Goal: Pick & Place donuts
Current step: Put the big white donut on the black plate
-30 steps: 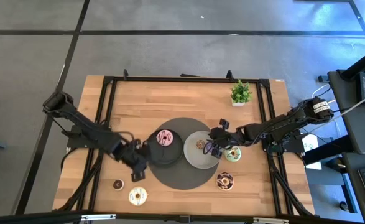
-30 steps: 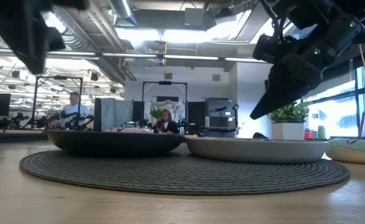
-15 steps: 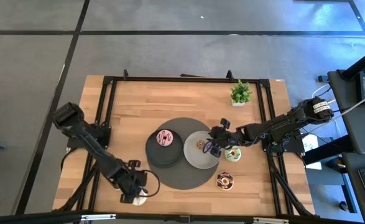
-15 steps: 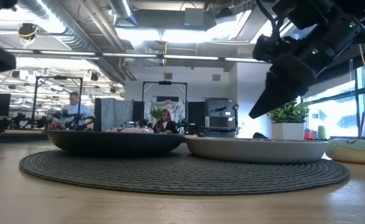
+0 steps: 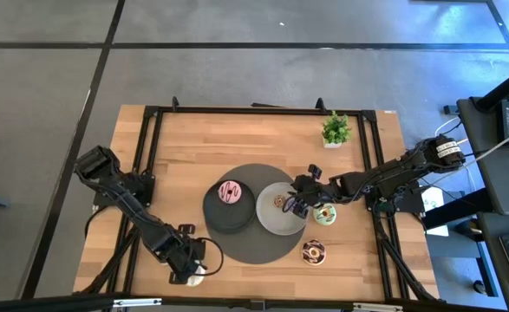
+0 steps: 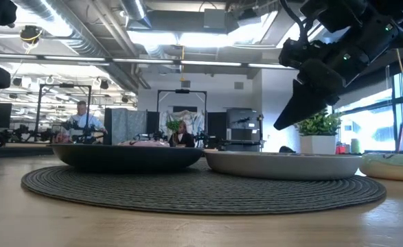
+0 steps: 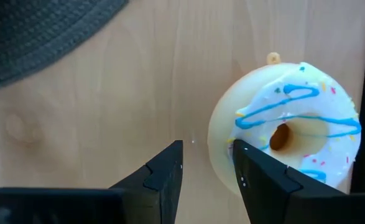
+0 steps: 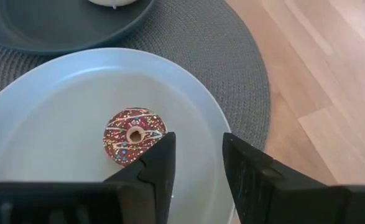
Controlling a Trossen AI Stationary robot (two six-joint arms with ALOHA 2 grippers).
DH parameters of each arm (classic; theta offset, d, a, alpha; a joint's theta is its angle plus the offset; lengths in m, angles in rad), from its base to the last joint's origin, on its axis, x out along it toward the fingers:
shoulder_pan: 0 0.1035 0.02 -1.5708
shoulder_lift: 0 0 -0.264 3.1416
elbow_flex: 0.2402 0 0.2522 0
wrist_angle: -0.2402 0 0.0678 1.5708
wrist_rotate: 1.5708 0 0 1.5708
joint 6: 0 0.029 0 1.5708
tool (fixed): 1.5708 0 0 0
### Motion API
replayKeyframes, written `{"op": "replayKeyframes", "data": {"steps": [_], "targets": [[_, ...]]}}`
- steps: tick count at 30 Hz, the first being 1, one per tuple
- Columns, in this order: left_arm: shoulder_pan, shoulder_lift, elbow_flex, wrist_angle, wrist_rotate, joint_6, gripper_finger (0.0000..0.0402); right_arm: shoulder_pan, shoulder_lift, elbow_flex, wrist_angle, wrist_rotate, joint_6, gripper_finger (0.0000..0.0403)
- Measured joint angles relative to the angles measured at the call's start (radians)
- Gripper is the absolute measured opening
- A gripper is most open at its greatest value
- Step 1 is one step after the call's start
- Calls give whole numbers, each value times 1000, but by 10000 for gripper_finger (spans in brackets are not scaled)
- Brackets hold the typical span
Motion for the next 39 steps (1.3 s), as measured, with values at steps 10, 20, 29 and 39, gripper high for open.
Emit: {"op": "replayKeyframes", "data": {"steps": [10,20,29,39], "targets": [[0,-23,0,-1,42,0,134,-27,0,0,0,0,-1,135],[-3,-65,0,41,39,-51,126,-36,0,0,-1,0,-3,135],[-4,-25,0,96,73,16,105,-36,0,0,-1,0,-6,135],[-4,-23,0,83,34,79,73,-36,0,0,-1,0,-8,135]]}}
